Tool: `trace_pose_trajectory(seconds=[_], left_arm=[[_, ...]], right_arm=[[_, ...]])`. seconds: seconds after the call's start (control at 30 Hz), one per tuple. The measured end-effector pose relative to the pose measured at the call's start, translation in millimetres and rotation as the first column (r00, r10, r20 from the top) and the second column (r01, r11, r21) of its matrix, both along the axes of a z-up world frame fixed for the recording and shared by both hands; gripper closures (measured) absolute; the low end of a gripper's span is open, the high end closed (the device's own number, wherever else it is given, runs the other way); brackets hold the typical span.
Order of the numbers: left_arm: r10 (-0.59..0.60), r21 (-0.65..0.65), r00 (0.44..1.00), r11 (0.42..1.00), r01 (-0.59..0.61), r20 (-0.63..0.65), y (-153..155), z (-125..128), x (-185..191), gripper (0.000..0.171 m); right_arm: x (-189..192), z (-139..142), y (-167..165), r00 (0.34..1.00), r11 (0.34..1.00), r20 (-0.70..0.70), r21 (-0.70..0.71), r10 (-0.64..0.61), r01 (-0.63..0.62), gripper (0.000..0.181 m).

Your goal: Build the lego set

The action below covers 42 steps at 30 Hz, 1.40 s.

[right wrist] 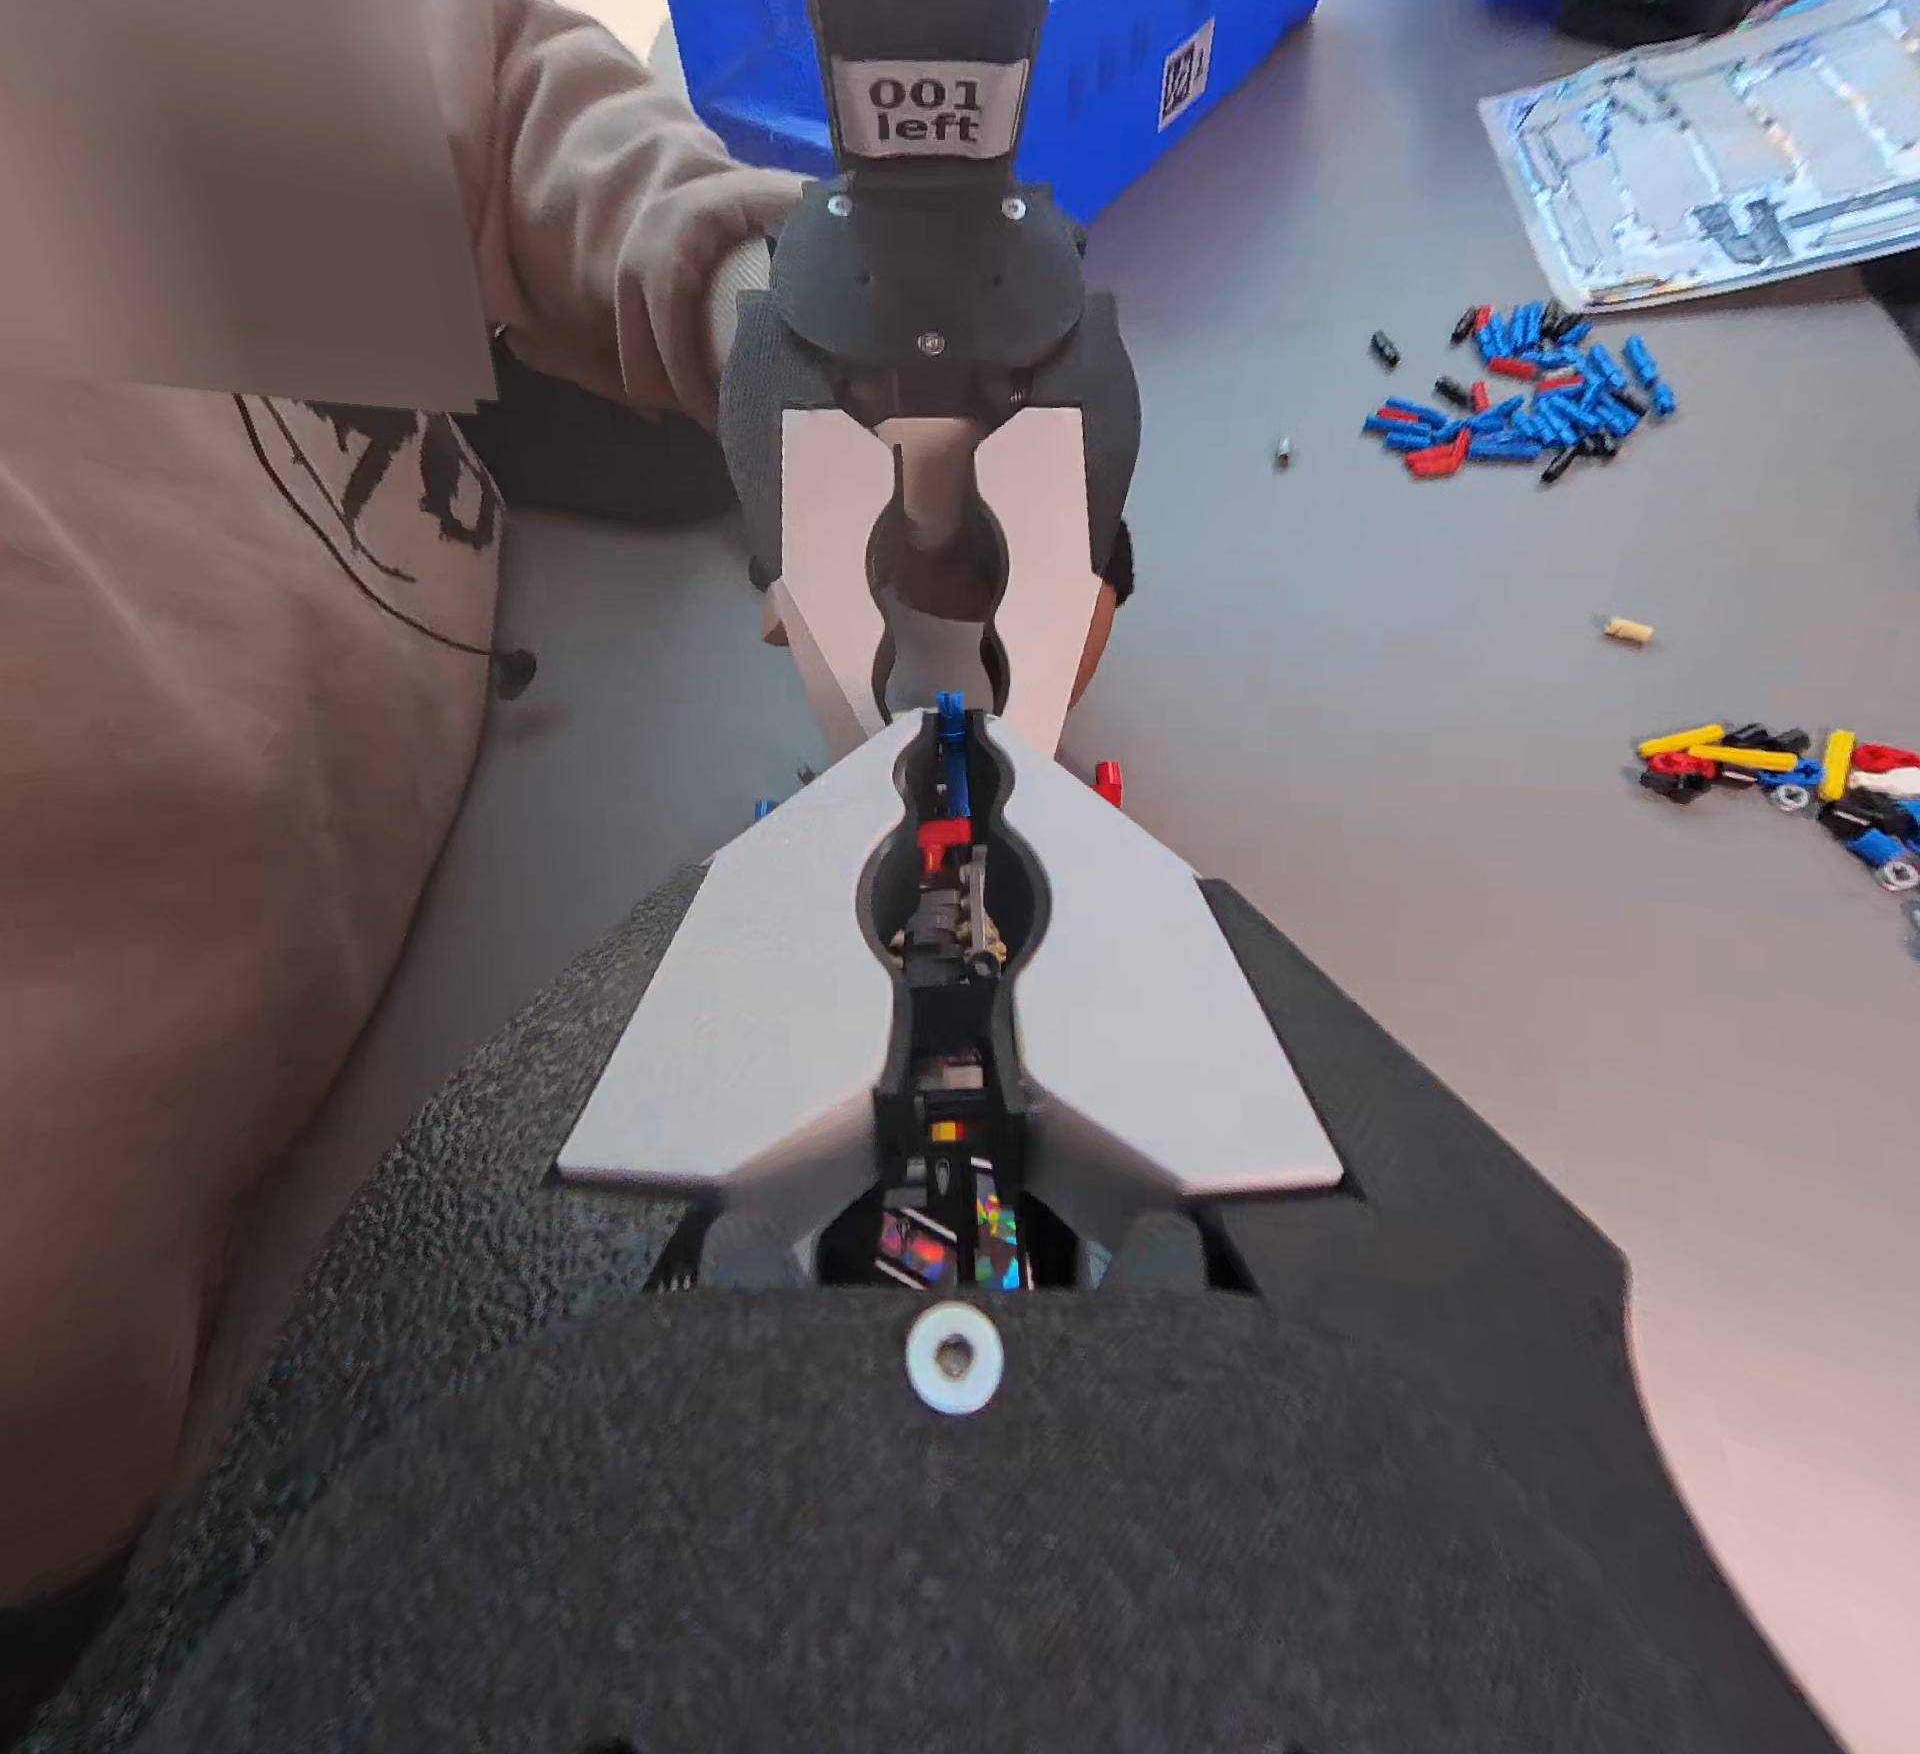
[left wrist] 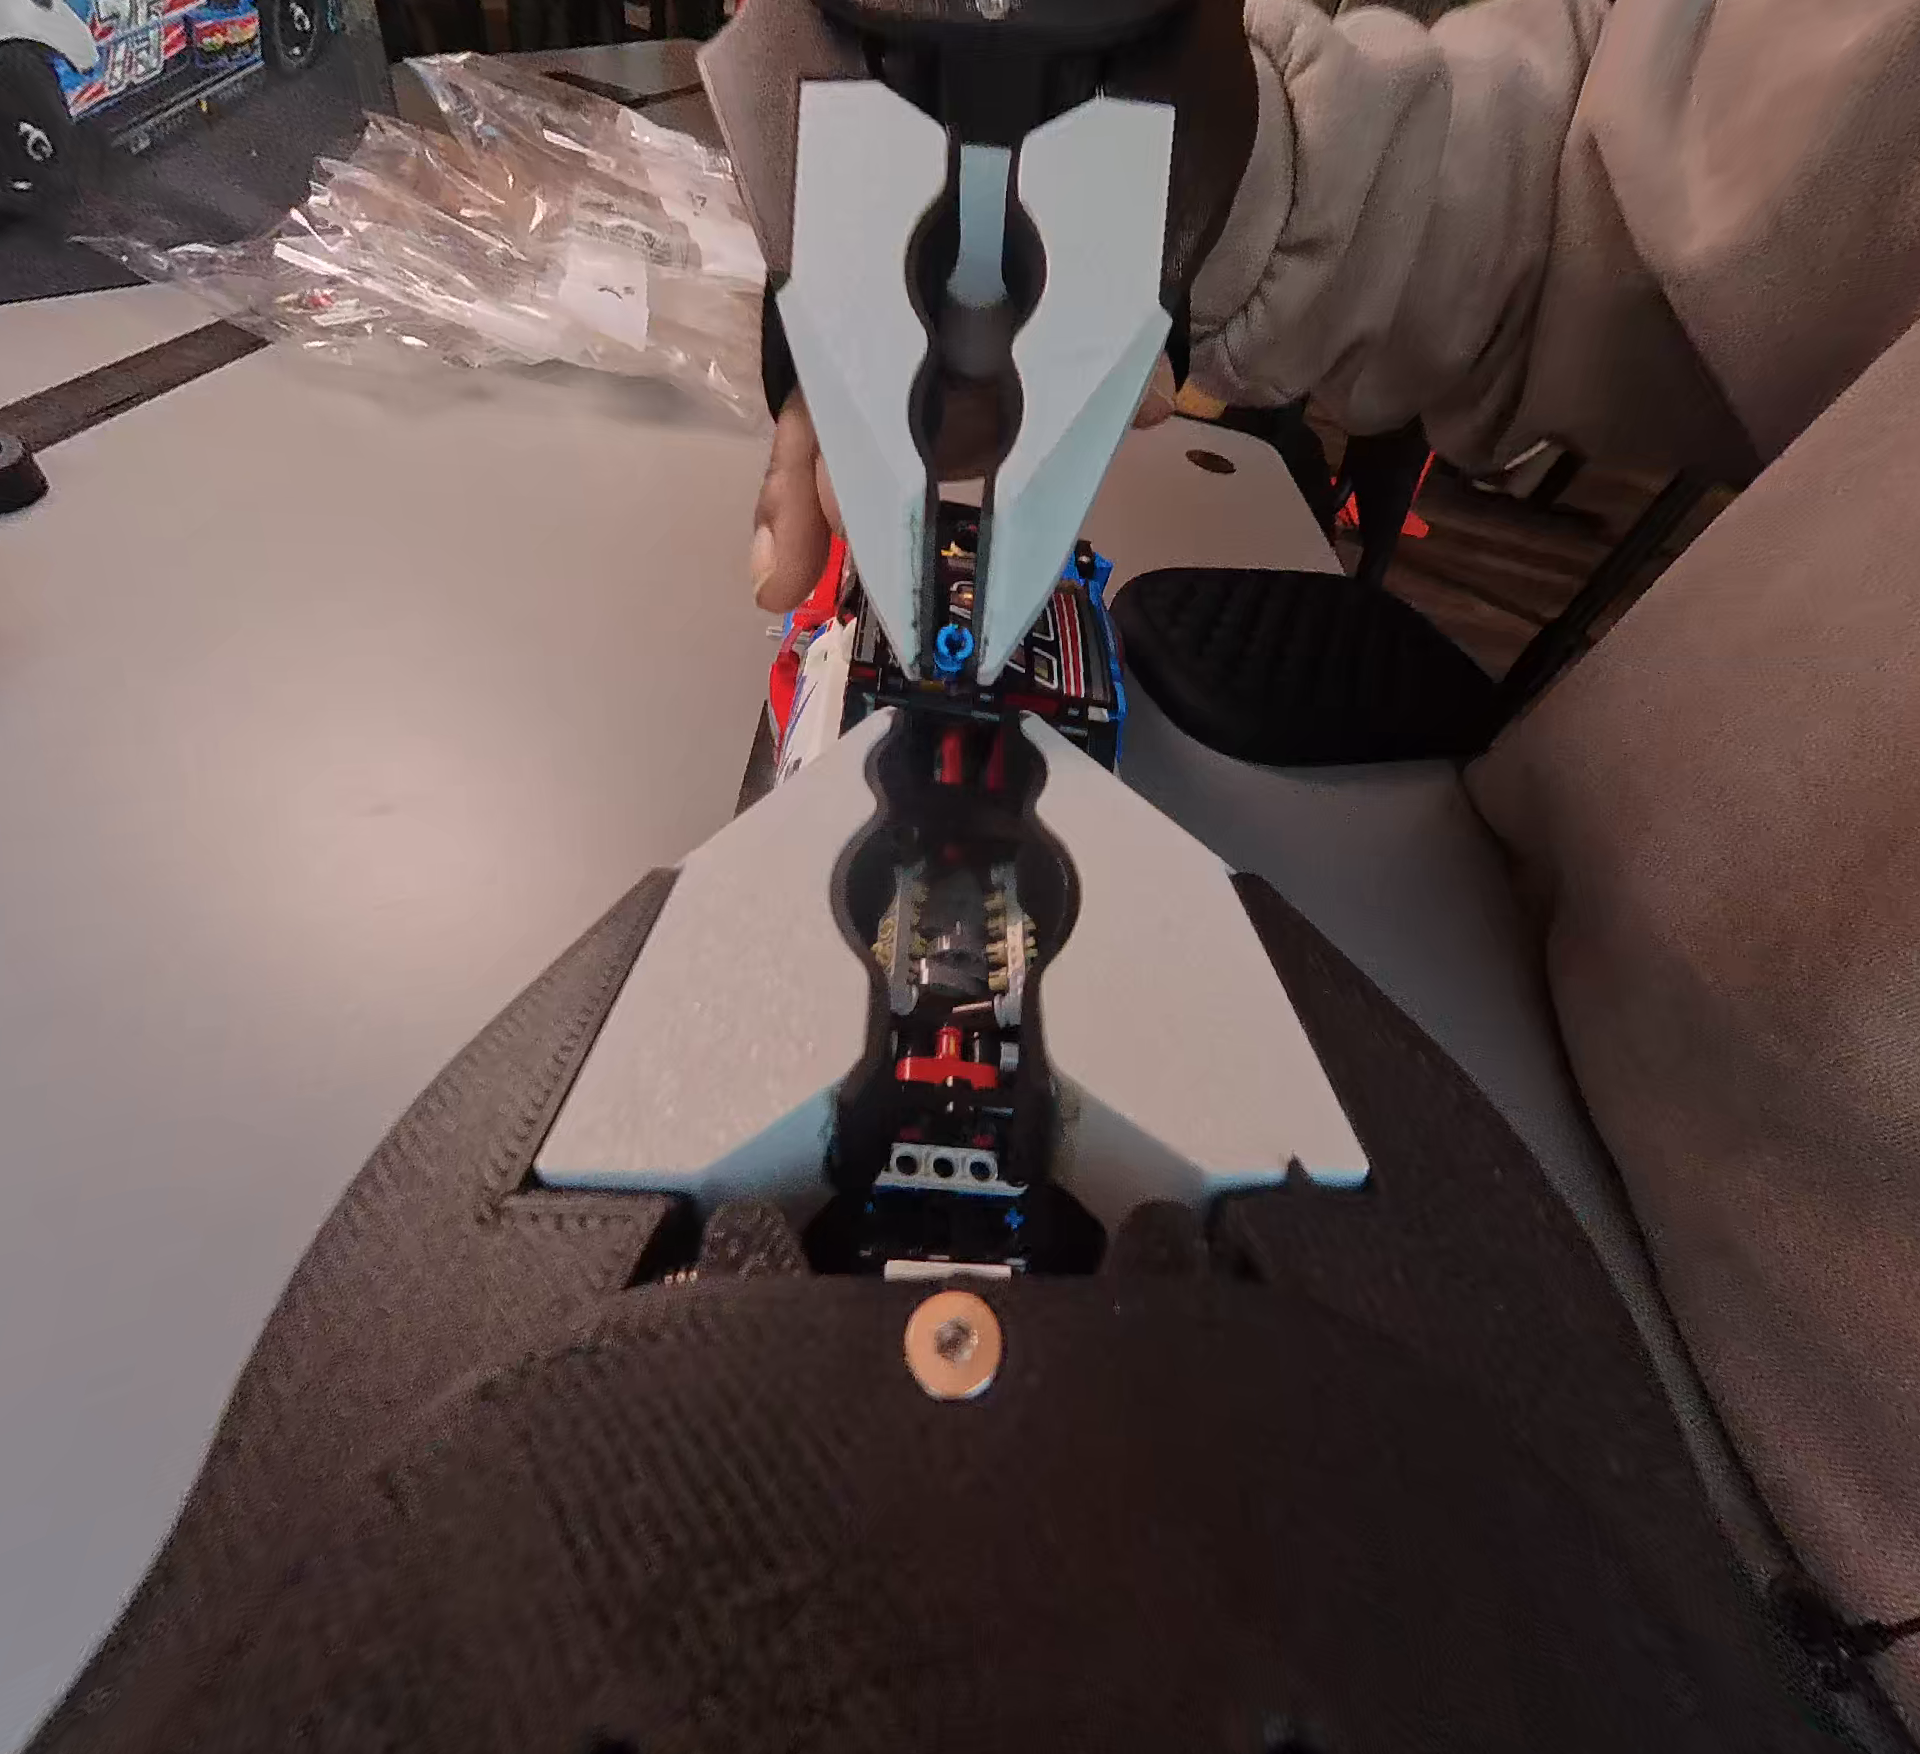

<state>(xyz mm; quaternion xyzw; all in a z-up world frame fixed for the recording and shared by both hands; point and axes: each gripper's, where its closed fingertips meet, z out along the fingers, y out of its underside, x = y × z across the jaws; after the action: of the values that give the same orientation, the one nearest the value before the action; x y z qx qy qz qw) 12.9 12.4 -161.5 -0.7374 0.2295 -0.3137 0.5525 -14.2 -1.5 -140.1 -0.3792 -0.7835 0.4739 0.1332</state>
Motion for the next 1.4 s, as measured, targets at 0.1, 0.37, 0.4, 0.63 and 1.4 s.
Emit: trace_pose_trajectory(seconds=[0.1, 0.37, 0.4, 0.63, 1.4], left_arm=[[0.011, 0.044, 1.0, 0.999, -0.011, 0.001, -0.4, 9.5, 2.8, 0.171], [-0.01, 0.069, 0.995, 0.997, 0.017, -0.096, -8.6, 8.4, 6.9, 0.171], [-0.01, 0.067, 0.995, 0.998, 0.017, -0.099, -8.4, 7.6, 7.7, 0.171], [0.0, 0.087, 0.993, 0.996, -0.01, 0.115, -5.7, 34.8, 13.3, 0.163], [0.019, 0.095, 0.991, 0.995, -0.032, 0.133, -9.2, 39.3, 2.7, 0.17]], right_arm=[[4.2, 4.0, -4.9, 0.998, 0.999, -0.06, -0.04, -0.022, 0.019, 0.179], [22.1, 1.6, -0.6, 0.999, 1.0, -0.049, 0.013, -0.012, 0.012, 0.179], [22.1, 3.3, -0.5, 0.998, 1.0, -0.054, 0.021, -0.012, 0.013, 0.179], [7.7, 31.4, -9.7, 0.982, 0.977, -0.153, -0.197, -0.109, 0.078, 0.179], [9.8, 36.2, -5.7, 0.963, 0.922, -0.179, -0.366, -0.202, 0.125, 0.179]])
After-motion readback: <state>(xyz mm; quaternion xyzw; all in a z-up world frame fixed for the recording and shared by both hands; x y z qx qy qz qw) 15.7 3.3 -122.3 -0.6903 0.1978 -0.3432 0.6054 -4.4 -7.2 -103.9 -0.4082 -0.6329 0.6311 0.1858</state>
